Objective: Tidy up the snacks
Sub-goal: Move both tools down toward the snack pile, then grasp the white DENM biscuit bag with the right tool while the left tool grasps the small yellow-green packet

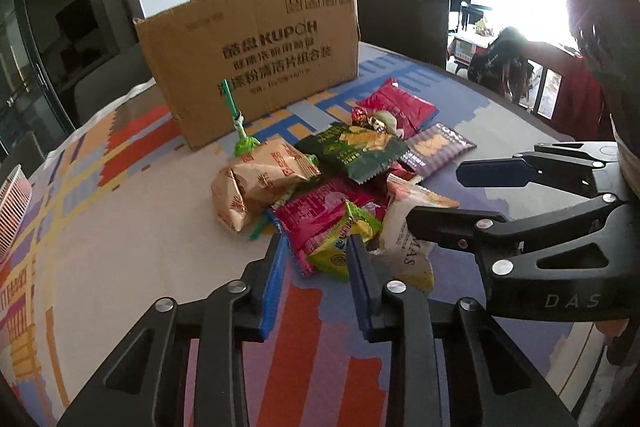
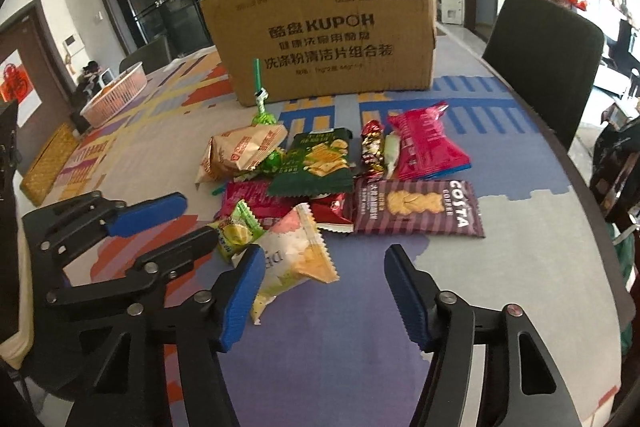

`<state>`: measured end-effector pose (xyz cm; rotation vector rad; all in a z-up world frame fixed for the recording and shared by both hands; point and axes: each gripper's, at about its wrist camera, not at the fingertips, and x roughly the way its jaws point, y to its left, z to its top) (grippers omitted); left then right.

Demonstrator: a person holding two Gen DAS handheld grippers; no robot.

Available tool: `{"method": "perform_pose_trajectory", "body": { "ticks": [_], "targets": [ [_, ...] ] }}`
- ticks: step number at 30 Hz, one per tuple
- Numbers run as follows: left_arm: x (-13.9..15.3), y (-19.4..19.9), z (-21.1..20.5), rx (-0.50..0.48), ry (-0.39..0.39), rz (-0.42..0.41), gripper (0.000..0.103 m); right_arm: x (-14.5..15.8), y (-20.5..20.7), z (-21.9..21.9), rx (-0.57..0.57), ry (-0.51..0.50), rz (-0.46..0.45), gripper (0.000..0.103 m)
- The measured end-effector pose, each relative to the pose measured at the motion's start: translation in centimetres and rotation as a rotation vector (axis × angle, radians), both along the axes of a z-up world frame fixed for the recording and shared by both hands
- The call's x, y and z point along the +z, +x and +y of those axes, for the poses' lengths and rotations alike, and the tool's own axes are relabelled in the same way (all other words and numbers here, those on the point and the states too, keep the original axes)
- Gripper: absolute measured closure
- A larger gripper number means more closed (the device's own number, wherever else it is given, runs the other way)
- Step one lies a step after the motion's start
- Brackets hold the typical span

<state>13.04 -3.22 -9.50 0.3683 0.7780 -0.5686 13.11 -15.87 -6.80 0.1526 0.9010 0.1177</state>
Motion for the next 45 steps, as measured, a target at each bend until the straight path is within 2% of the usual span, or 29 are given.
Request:
{"method": "perform_pose_trajectory", "body": {
  "ticks": [3, 5, 8, 18, 21, 28, 33, 36, 38, 40, 42, 45],
  "targets": [
    [-0.3, -0.1, -0.4, -0.035, -0.02, 0.034, 0.072, -0.1, 0.4, 0.1, 0.015, 0.032, 0.006, 0.041],
    [-0.5, -0.3, -1.0, -0.043, 0.001, 0.011, 0.073, -0.3, 0.8, 0.5, 0.043, 0.059, 0.017, 0.043],
    [-0.7, -0.2, -1.4, -0.046, 0.007, -0.001, 0.073, -0.6, 1.0, 0.8, 0.057, 0.061, 0.032, 0.048],
    [-1.1, 0.2, -2.3, -0.077, 0.001, 0.03, 0.073, -0.8, 1.3, 0.1, 0.063, 0.079, 0.043, 0.051],
    [-1.2, 0.1, -3.0, -0.094, 0.013, 0.031, 0.071, -0.8, 1.0, -0.4, 0.067, 0.076, 0.04, 0.056],
    [-1.5, 0.0, -3.9, -0.123, 0.025, 0.059, 0.058, -0.4, 0.2, -1.3, 0.054, 0.014, 0.022, 0.058],
    [-1.7, -0.3, -4.5, -0.155, 0.048, 0.055, 0.058, -0.5, -0.2, -2.2, 0.036, 0.021, 0.022, 0.058],
    [-2.0, -0.4, -4.9, -0.17, 0.056, 0.083, 0.063, -0.3, -0.5, -2.2, 0.036, -0.004, 0.019, 0.058],
    [-2.1, -0.4, -4.9, -0.169, 0.043, 0.095, 0.076, -0.2, -0.5, -2.3, 0.028, -0.013, 0.019, 0.058],
    [-2.0, -0.6, -5.1, -0.164, 0.048, 0.092, 0.079, -0.1, -0.7, -2.4, 0.026, -0.028, 0.017, 0.059],
    [-2.0, -0.7, -5.1, -0.142, 0.048, 0.088, 0.089, 0.0, -0.9, -2.5, 0.027, -0.032, 0.012, 0.061],
    [-1.4, -0.7, -4.7, -0.099, 0.01, 0.092, 0.093, 0.1, -1.1, -2.6, 0.03, -0.028, 0.008, 0.063]
  ]
}}
